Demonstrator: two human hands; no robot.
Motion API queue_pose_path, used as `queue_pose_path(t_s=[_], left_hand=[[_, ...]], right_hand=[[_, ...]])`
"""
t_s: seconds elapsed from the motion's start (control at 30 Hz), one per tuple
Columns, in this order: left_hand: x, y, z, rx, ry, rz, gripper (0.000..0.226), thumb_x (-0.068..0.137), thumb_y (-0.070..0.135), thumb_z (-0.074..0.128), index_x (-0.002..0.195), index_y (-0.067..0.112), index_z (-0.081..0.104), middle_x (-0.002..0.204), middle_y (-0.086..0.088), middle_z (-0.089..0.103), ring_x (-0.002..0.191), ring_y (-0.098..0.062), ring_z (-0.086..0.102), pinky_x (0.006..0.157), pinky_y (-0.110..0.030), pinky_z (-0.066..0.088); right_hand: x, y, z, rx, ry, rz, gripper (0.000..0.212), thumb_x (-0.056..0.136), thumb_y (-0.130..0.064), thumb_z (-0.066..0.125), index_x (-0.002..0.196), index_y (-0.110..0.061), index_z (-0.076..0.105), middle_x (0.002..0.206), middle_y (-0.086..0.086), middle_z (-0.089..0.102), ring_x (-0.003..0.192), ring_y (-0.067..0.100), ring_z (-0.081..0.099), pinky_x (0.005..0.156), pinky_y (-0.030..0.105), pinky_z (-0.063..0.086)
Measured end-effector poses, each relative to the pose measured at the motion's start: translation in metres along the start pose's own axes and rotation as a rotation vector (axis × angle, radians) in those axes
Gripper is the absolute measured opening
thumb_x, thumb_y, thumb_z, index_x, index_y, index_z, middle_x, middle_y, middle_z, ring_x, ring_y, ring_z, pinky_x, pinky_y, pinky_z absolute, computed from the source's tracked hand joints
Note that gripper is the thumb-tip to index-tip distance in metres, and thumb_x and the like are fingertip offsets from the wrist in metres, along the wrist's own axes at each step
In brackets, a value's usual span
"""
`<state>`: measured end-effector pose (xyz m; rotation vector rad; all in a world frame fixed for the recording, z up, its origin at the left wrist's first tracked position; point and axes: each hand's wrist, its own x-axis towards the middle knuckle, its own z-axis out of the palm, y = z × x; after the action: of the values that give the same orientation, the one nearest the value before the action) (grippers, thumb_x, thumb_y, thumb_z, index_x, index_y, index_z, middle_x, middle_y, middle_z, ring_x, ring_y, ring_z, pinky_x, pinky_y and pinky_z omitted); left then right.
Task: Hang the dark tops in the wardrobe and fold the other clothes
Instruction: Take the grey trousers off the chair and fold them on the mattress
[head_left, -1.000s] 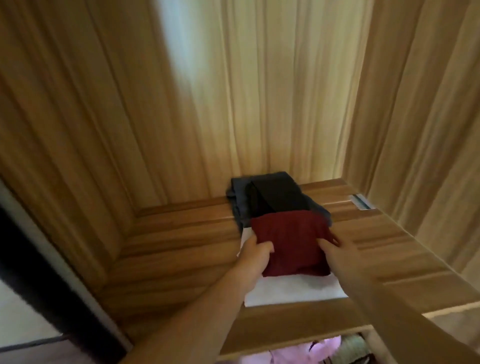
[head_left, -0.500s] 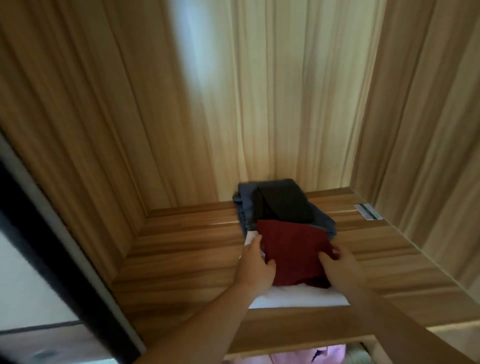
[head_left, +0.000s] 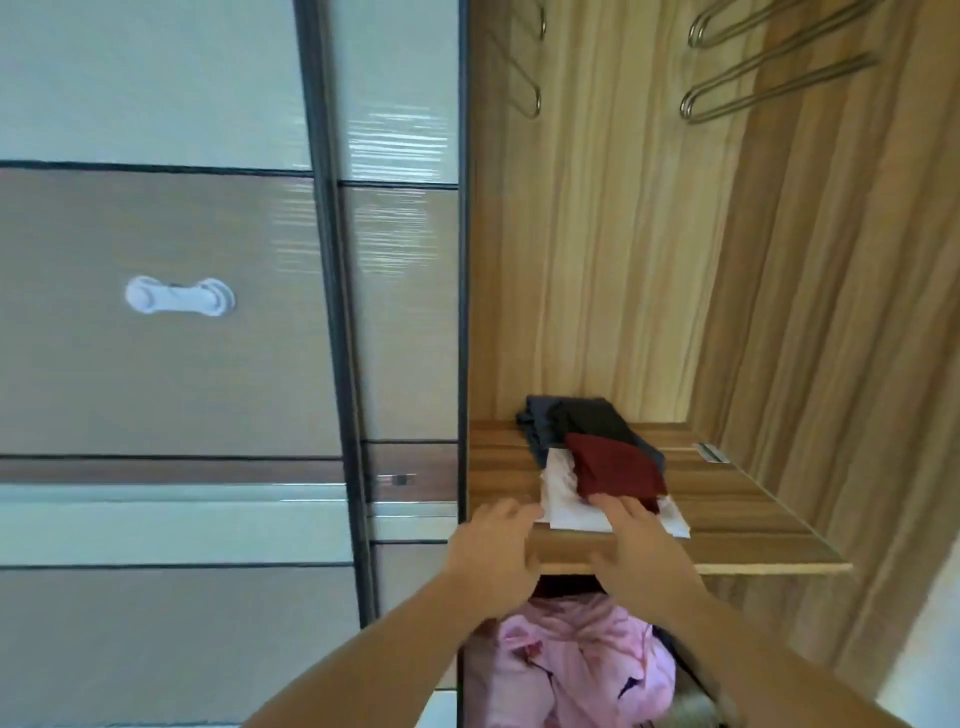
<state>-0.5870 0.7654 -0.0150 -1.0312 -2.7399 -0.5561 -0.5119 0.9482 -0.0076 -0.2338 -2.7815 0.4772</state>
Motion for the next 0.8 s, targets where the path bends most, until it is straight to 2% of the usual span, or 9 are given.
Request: queue_pose_path(t_s=[0.2, 0.4, 0.5, 0.6, 0.7, 0.8], left_hand=[[-0.132, -0.087, -0.074, 0.175, 0.065, -0.251, 0.052, 0.092, 0.04, 0.049, 0.141, 0.032, 0.038, 0.143, 0.004, 0.044, 0.126, -0.02, 0.043, 0.1, -0.037, 0.043], [-0.29, -0.154, -0.137, 0.194, 0.12, -0.719, 0.058, 0.087, 0.048, 0.055, 0.141, 0.036, 0.038, 0.146, 0.007, 0.041, 0.129, -0.019, 0.042, 0.101, -0.038, 0.044], [-0.377, -0.162, -0.162, 0.216, 0.172, -0.94, 0.056, 0.087, 0.048, 0.057, 0.139, 0.039, 0.041, 0.145, 0.01, 0.043, 0.129, -0.017, 0.045, 0.097, -0.037, 0.05], [-0.46, -0.162, -0.181, 0.247, 0.261, -1.124, 0.056, 0.085, 0.046, 0.061, 0.138, 0.042, 0.043, 0.144, 0.012, 0.045, 0.13, -0.015, 0.044, 0.098, -0.035, 0.05], [-0.547, -0.159, -0.203, 0.296, 0.275, -1.275, 0.058, 0.085, 0.045, 0.059, 0.14, 0.042, 0.041, 0.145, 0.011, 0.043, 0.133, -0.016, 0.039, 0.1, -0.036, 0.047], [-0.636, -0.155, -0.224, 0.332, 0.305, -1.445, 0.058, 0.085, 0.044, 0.057, 0.14, 0.038, 0.04, 0.143, 0.008, 0.043, 0.134, -0.018, 0.037, 0.1, -0.037, 0.046]], right_hand=[[-0.041, -0.127, 0.024, 0.083, -0.06, -0.298, 0.049, 0.091, -0.037, 0.053, 0.138, -0.029, 0.042, 0.137, -0.007, 0.048, 0.119, 0.012, 0.049, 0.093, 0.025, 0.043], [-0.067, -0.241, 0.074, 0.169, -0.152, -0.59, 0.051, 0.091, -0.046, 0.051, 0.14, -0.033, 0.04, 0.138, -0.009, 0.046, 0.122, 0.014, 0.046, 0.096, 0.028, 0.041], [-0.095, -0.292, 0.106, 0.215, -0.256, -0.693, 0.051, 0.091, -0.045, 0.052, 0.139, -0.032, 0.04, 0.14, -0.008, 0.043, 0.126, 0.015, 0.043, 0.101, 0.031, 0.04], [-0.127, -0.353, 0.131, 0.243, -0.341, -0.801, 0.049, 0.091, -0.044, 0.052, 0.137, -0.033, 0.04, 0.137, -0.009, 0.045, 0.122, 0.014, 0.047, 0.097, 0.03, 0.042], [-0.171, -0.433, 0.149, 0.297, -0.428, -0.936, 0.048, 0.091, -0.044, 0.054, 0.136, -0.032, 0.041, 0.133, -0.009, 0.049, 0.113, 0.012, 0.052, 0.091, 0.027, 0.044], [-0.227, -0.524, 0.161, 0.353, -0.493, -1.112, 0.049, 0.09, -0.045, 0.056, 0.136, -0.032, 0.042, 0.137, -0.009, 0.048, 0.119, 0.013, 0.053, 0.093, 0.029, 0.049]])
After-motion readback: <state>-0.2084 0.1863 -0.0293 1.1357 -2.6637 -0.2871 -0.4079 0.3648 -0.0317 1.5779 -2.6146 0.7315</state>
